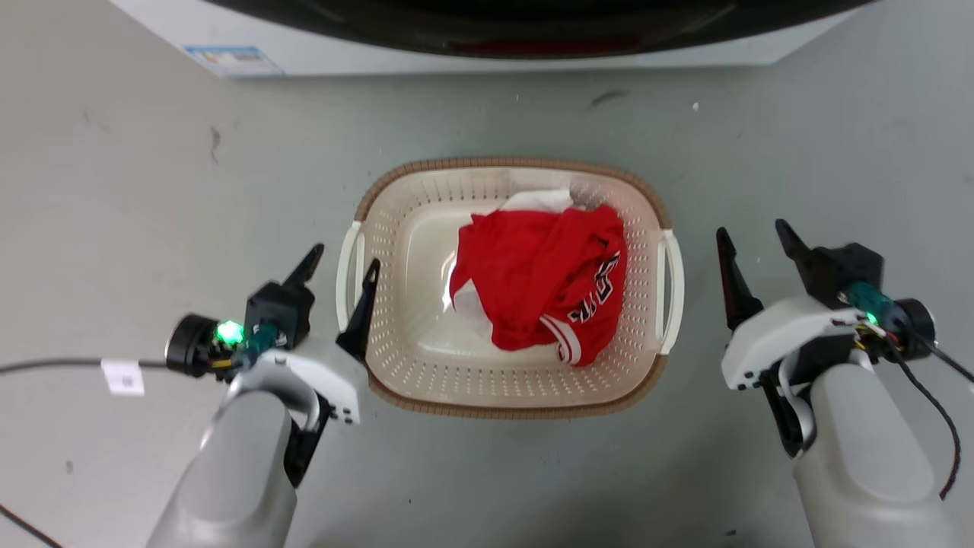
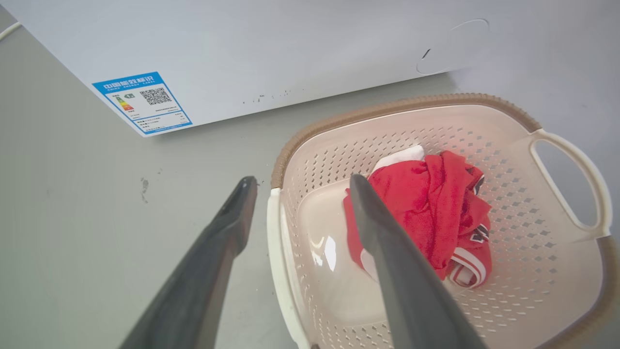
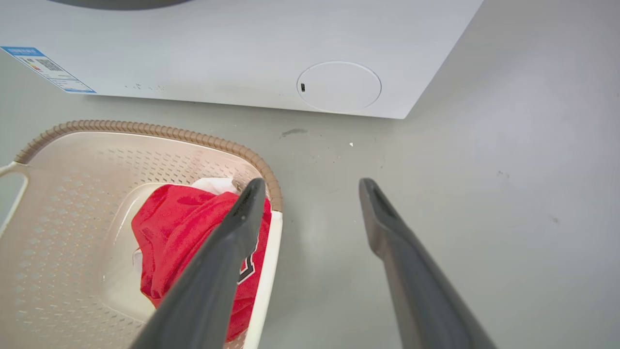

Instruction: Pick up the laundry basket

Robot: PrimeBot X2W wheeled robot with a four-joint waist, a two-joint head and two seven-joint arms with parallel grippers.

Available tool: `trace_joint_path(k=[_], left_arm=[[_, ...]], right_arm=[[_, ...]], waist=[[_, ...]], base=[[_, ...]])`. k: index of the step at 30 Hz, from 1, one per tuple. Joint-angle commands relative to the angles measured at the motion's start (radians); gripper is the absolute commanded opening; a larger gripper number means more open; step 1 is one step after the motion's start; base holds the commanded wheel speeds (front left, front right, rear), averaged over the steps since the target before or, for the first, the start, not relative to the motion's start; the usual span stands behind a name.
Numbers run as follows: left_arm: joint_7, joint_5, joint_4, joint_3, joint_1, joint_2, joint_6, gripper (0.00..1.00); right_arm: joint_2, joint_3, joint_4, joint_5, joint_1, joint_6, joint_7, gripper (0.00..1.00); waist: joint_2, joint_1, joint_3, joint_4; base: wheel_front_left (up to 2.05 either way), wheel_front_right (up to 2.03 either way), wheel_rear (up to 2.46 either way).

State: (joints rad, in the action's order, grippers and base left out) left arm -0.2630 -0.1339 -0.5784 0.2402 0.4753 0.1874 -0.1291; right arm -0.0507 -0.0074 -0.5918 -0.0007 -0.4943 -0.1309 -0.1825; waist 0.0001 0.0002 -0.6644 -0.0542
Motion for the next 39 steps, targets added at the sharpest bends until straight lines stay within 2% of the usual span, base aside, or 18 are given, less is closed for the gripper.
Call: trace_joint_path(k=[1,2,3,7,13,16,24,33,39], left_arm=[[-0.003,-0.007,-0.015,0.005,0.021,0.004,-0.001,1.0],[-0.003,-0.013,-0.046,0.021,0.044,0.011,-0.001,1.0],[-0.003,-0.04,-0.136,0.063,0.116,0.03,-0.001,1.0],[-0.003,-0.087,-0.25,0.132,0.198,0.048,-0.001,1.0],[0.006,-0.169,-0.375,0.262,0.303,0.062,-0.001,1.0],[0.045,-0.233,-0.414,0.336,0.342,0.065,-0.001,1.0],[0.123,-0.377,-0.439,0.509,0.428,0.106,-0.001,1.0],[0.247,-0.558,-0.402,0.674,0.484,0.161,-0.001,1.0],[0.26,-0.635,-0.389,0.757,0.515,0.191,-0.001,1.0]], right_arm=[[0.001,0.005,-0.013,-0.002,-0.024,0.0,0.005,1.0],[0.001,0.013,-0.04,-0.003,-0.042,0.0,0.017,1.0],[0.0,0.042,-0.119,0.022,-0.096,0.0,0.052,1.0],[0.0,0.072,-0.214,0.064,-0.165,0.0,0.096,1.0],[0.0,0.107,-0.339,0.097,-0.249,0.0,0.17,1.0],[0.0,0.117,-0.39,0.106,-0.283,0.0,0.203,1.0],[0.001,0.152,-0.49,0.139,-0.359,0.0,0.262,1.0],[0.0,0.218,-0.55,0.194,-0.422,0.0,0.289,1.0],[0.0,0.249,-0.577,0.229,-0.448,0.0,0.291,1.0]], waist=[[-0.0001,-0.0002,-0.037,0.008],[-0.0001,-0.0002,-0.048,0.01],[-0.0001,-0.0002,-0.077,0.016],[-0.0001,-0.0002,-0.104,0.022],[-0.0001,-0.0002,-0.136,0.026],[-0.0001,-0.0002,-0.148,0.027],[-0.0001,-0.0002,-0.187,0.021],[-0.0001,-0.0002,-0.217,0.015],[-0.0001,-0.0002,-0.225,0.016]], base=[[0.0,0.0,0.0],[0.0,0.0,0.0],[0.0,0.0,0.0],[0.0,0.0,0.0],[0.0,0.0,0.0],[0.0,0.0,0.0],[0.0,0.0,0.0],[0.0,0.0,0.0],[0.0,0.0,0.0]])
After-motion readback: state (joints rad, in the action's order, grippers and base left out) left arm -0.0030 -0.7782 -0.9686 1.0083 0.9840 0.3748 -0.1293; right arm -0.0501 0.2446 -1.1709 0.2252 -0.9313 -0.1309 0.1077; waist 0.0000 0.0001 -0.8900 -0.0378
